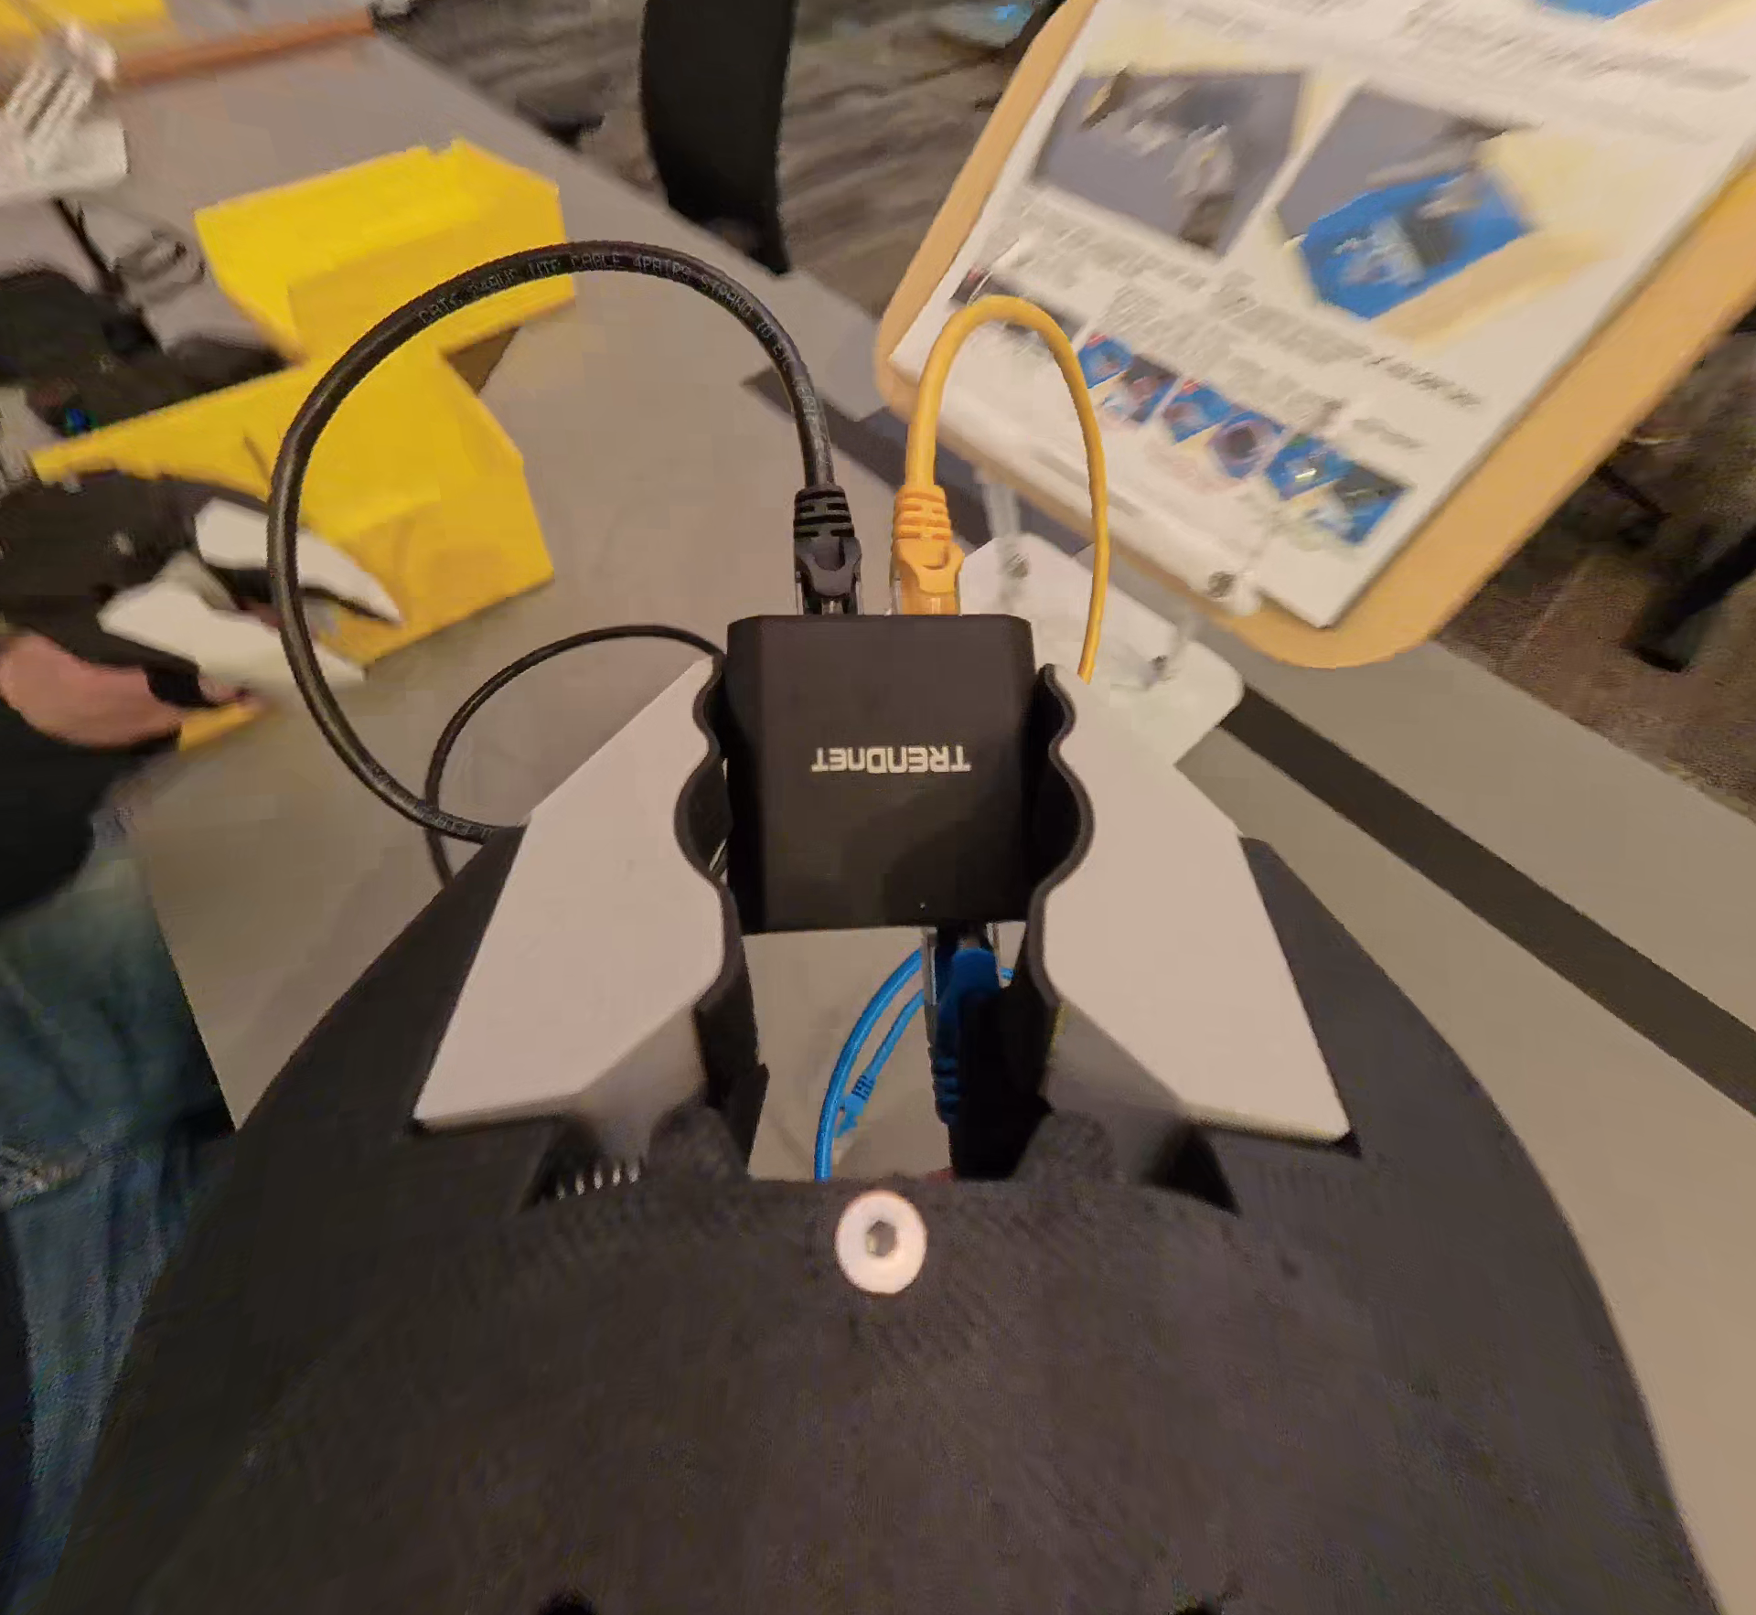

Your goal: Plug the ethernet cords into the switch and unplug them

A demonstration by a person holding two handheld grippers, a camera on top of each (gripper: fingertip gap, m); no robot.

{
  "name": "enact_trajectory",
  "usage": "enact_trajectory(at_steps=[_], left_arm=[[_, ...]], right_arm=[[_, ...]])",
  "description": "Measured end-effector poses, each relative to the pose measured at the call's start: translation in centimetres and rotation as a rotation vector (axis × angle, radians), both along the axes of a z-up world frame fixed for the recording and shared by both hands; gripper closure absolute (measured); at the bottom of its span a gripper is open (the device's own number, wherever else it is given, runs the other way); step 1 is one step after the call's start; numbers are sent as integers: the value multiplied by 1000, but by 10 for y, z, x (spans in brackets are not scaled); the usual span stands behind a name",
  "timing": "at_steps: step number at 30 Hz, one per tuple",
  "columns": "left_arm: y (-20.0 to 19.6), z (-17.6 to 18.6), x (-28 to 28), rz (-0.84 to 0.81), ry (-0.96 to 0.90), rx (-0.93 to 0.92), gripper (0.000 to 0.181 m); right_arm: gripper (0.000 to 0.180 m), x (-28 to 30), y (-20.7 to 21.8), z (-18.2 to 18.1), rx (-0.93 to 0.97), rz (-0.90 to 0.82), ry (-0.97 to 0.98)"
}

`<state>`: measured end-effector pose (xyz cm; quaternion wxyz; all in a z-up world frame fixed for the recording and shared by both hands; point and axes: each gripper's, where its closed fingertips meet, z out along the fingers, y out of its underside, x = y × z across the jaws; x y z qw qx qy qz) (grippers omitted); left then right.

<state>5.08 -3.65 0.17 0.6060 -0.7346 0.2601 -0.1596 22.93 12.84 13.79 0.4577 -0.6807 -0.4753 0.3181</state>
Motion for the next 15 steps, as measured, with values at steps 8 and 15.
enact_trajectory(at_steps=[8,15], left_arm=[[19,-22,31,-90,-57,-47,157],[26,-49,60,-149,-25,-103,157]], right_arm=[[118,81,28,94,48,-203,214],[118,159,44,86,37,-403,351]])
